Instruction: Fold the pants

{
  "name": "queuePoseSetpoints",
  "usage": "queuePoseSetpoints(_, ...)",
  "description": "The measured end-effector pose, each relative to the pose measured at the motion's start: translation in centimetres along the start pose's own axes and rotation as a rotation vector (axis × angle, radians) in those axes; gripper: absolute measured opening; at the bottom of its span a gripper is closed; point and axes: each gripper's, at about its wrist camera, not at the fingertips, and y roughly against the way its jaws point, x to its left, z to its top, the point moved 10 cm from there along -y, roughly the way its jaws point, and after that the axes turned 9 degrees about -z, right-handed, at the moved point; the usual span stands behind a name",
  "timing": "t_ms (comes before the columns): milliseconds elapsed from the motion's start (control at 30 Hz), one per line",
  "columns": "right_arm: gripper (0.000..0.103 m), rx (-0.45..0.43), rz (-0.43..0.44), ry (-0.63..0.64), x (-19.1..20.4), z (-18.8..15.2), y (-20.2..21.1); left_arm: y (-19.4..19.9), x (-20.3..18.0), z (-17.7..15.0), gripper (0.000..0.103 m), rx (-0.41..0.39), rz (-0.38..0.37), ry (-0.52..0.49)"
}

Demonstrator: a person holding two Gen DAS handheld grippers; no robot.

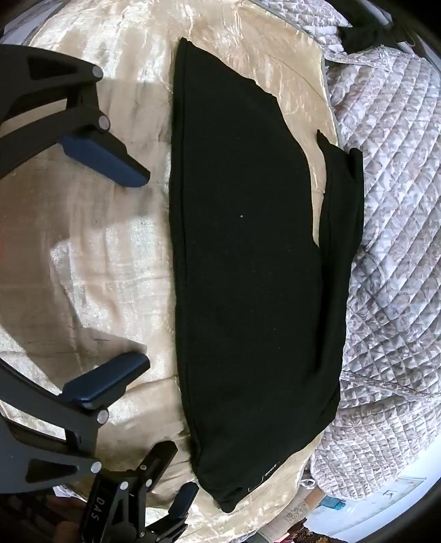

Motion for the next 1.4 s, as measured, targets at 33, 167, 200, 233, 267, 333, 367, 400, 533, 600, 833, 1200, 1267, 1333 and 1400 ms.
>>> queuePoseSetpoints(33,0.099,-0.001,0.0,0.0,0.01,0.02,-0.01,0.0,0.01,0.01,0.1,-0.001,0.002,-0.002)
queuePoseSetpoints(167,0.099,0.005,0.0,0.0,0.03,0.04,-0.06,-0.07,0.13,0.14,0.1,-0.001,0.003,-0.012)
queuePoseSetpoints(200,0.099,0.001,0.0,-0.001,0.03,0.03,-0.06,-0.12,0.2,0.25,0.1,0.003,0.002,-0.012)
queuePoseSetpoints(233,0.099,0.0,0.0,0.0,0.05,0.03,-0.07,-0.17,0.29,0.36,0.1,0.007,0.001,-0.011)
queuePoseSetpoints(267,0.099,0.0,0.0,0.0,0.06,0.01,-0.07,-0.23,0.4,0.48,0.1,0.009,-0.001,-0.009)
queuePoseSetpoints(333,0.099,0.002,-0.001,0.0,0.07,0.04,-0.09,0.2,0.1,-0.1,0.1,0.0,0.001,-0.018)
queuePoseSetpoints(367,0.099,0.002,-0.001,0.0,0.07,0.03,-0.09,0.07,0.09,-0.08,0.1,0.002,0.0,-0.016)
queuePoseSetpoints(400,0.099,0.003,-0.001,0.001,0.07,0.03,-0.1,0.06,0.18,0.04,0.1,0.003,-0.001,-0.016)
queuePoseSetpoints(533,0.099,0.004,-0.002,0.001,0.09,0.03,-0.1,0.02,0.05,-0.05,0.1,-0.002,0.004,-0.018)
queuePoseSetpoints(600,0.099,0.005,-0.001,0.001,0.09,0.04,-0.11,0.04,0.1,-0.07,0.101,-0.003,0.002,-0.019)
queuePoseSetpoints(833,0.099,0.006,-0.002,0.002,0.1,0.0,-0.12,0.08,0.17,-0.03,0.102,-0.005,0.004,-0.02)
queuePoseSetpoints(1200,0.099,0.008,-0.003,0.003,0.11,0.02,-0.12,-0.06,-0.04,-0.15,0.102,-0.006,0.004,-0.022)
queuePoseSetpoints(1267,0.099,0.008,-0.003,0.002,0.11,0.02,-0.12,-0.03,-0.08,-0.17,0.102,-0.005,0.005,-0.023)
queuePoseSetpoints(1333,0.099,0.008,-0.003,0.002,0.12,0.01,-0.14,-0.05,-0.07,-0.18,0.102,-0.005,0.005,-0.022)
queuePoseSetpoints(1400,0.099,0.008,-0.004,0.003,0.12,0.01,-0.14,-0.04,-0.06,-0.17,0.102,-0.005,0.005,-0.022)
